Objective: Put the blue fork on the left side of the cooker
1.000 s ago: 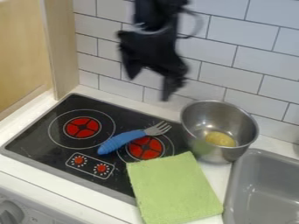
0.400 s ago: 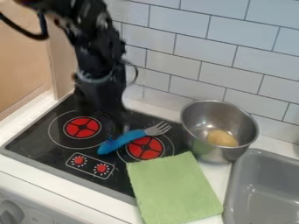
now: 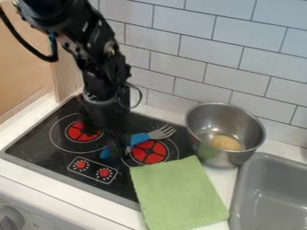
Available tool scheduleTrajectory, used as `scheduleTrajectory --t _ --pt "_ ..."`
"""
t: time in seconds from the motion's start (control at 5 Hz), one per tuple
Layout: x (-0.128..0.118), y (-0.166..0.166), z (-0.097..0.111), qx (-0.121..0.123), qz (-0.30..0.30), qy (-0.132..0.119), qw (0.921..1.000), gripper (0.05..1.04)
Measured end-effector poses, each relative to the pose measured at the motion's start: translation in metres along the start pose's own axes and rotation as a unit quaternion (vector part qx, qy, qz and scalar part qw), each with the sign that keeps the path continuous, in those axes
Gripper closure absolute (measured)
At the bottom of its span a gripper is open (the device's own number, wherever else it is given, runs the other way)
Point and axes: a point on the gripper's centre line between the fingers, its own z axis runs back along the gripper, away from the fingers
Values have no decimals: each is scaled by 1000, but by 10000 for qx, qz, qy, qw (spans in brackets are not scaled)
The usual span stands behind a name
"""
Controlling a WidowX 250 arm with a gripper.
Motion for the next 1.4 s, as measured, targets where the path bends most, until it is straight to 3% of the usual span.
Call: scheduleTrajectory --t 0.4,0.8,1.4 --pt "12 -2 -12 -170 35 143 9997 144" --pt "16 1 -15 -217 190 159 9995 678" --pt "18 0 -13 -316 231 127 9992 692"
